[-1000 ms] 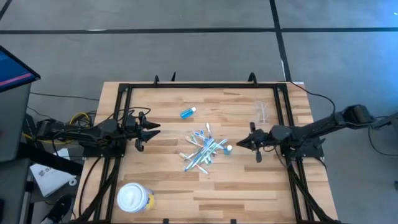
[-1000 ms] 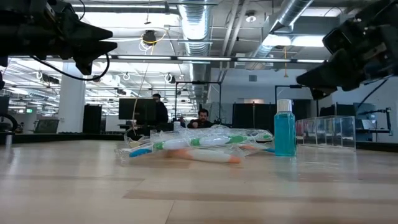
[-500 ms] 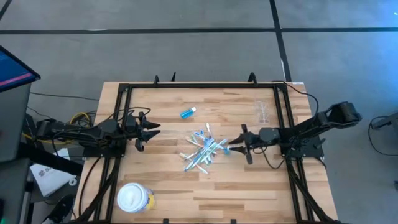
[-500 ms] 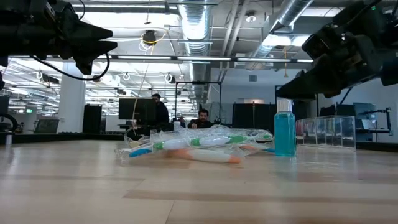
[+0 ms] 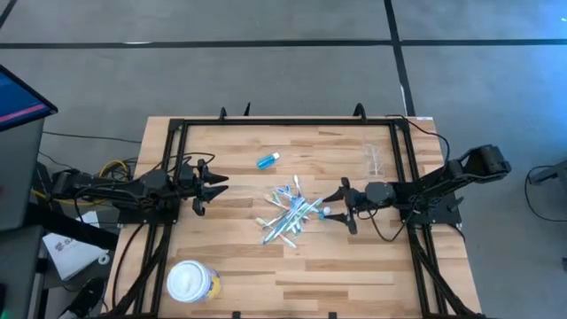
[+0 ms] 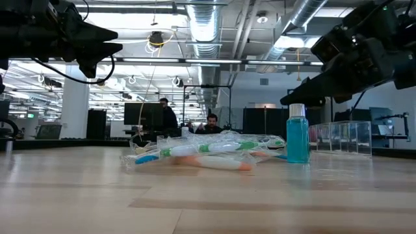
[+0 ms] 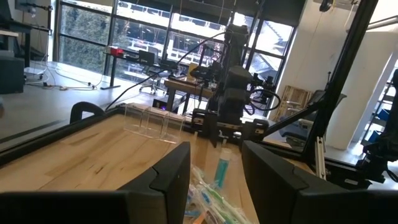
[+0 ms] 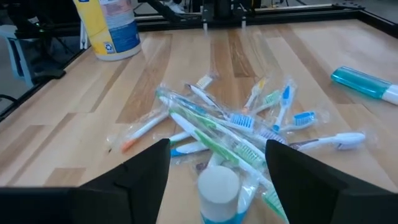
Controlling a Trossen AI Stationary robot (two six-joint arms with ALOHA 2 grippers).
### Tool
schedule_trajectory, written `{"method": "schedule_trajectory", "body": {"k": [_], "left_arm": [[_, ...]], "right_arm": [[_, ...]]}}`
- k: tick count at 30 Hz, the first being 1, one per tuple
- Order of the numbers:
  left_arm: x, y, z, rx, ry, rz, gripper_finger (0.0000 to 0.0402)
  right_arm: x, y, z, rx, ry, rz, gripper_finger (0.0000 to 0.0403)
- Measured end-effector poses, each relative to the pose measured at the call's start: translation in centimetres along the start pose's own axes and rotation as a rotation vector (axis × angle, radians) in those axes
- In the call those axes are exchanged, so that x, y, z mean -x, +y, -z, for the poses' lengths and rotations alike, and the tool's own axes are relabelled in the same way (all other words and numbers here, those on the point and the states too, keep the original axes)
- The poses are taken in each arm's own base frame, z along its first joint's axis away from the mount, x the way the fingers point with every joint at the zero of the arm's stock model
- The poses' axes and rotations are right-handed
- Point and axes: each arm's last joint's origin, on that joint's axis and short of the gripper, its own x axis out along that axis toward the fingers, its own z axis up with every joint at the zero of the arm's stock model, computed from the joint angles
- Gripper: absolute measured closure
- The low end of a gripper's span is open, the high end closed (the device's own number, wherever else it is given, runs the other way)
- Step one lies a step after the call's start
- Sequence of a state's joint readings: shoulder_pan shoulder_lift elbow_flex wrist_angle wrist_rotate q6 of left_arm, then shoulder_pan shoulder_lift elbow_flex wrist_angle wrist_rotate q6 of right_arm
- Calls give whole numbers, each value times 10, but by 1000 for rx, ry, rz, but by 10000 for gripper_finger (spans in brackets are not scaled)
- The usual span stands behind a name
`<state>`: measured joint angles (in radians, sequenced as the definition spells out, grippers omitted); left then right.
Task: Pick & Place toothbrushing station
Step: Put the blue mouthwash into the transparent organizer
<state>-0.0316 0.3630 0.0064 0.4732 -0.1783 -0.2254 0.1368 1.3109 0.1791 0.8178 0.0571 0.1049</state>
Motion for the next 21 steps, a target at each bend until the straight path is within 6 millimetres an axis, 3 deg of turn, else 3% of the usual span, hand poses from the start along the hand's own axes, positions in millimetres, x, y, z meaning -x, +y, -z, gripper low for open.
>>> {"method": "schedule_trajectory", "body": {"k": [15,21], "left_arm": [[0,0,0,0,0,0,262],[0,0,0,0,0,0,262]], "right_arm": [[-7,-3,12,-18,68,20,149],[-6,-3,11,-18,66,19,188]]}}
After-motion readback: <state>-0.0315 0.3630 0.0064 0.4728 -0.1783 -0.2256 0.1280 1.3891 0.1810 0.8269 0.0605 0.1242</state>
